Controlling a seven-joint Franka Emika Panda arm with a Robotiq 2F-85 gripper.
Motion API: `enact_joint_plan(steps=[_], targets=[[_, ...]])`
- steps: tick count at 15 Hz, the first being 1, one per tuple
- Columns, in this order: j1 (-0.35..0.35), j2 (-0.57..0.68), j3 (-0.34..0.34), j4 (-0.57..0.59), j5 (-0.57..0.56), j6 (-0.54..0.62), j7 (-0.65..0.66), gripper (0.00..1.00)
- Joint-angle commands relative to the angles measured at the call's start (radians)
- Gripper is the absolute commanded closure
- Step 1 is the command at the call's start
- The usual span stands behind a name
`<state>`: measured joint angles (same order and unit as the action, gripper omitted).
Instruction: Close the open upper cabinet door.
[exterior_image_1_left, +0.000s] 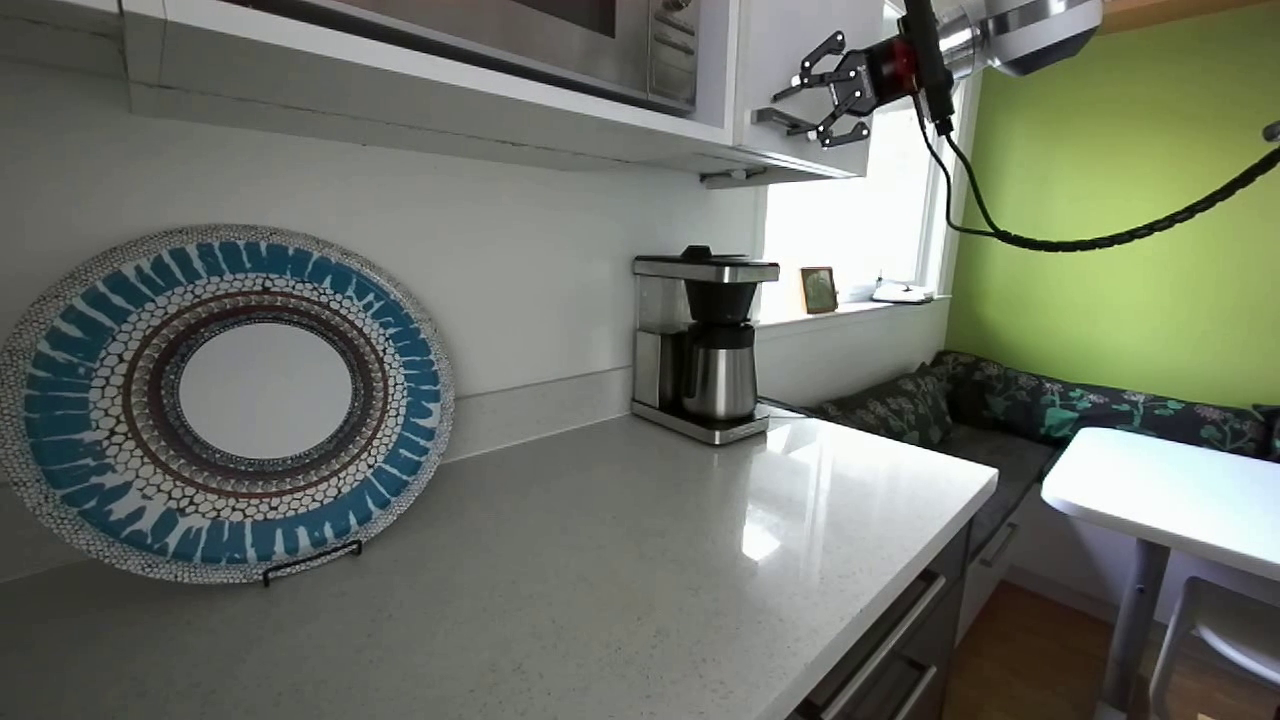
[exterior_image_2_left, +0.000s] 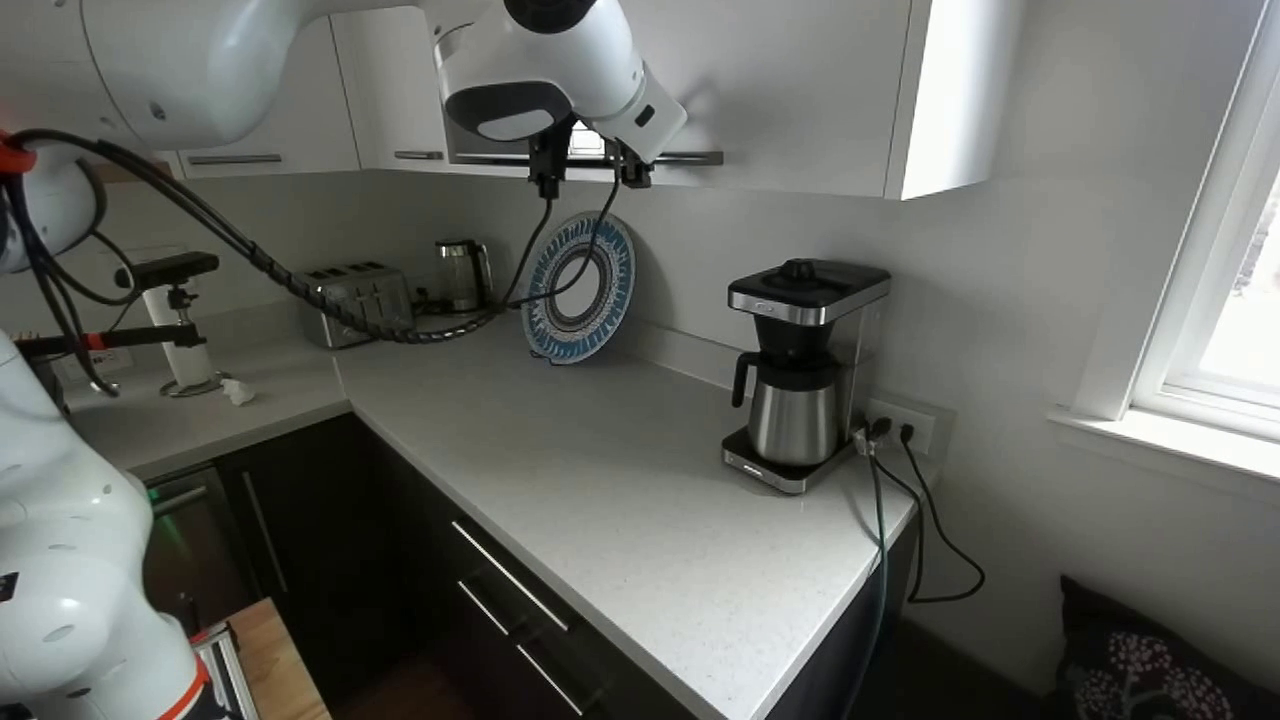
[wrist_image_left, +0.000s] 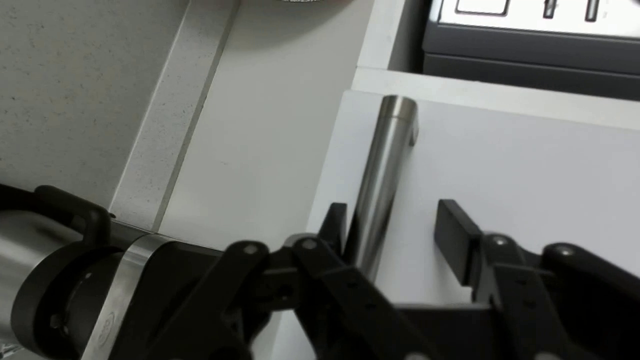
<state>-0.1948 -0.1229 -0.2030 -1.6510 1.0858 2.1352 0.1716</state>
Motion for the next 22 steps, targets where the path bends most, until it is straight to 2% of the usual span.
enact_joint_plan(steps=[1, 3, 4, 8, 13, 18, 22], targets=[[0.005, -0.053, -0.001, -0.005, -0.013, -0.035, 0.012, 0.18], [-0.004, -0.084, -0.008, -0.017, -0.044, -0.055, 0.014, 0.02], [-0.008, -0.101, -0.011, -0.021, -0.059, -0.058, 0.012, 0.00], [-0.029, -0.164, -0.039, -0.037, -0.142, -0.099, 0.000, 0.00], [-0.058, -0.227, -0.092, -0.020, -0.341, -0.327, -0.060, 0.00], [-0.053, -0.298, -0.121, -0.009, -0.504, -0.452, -0.223, 0.00], [-0.034, -0.374, -0.122, -0.029, -0.625, -0.469, -0.378, 0.00]])
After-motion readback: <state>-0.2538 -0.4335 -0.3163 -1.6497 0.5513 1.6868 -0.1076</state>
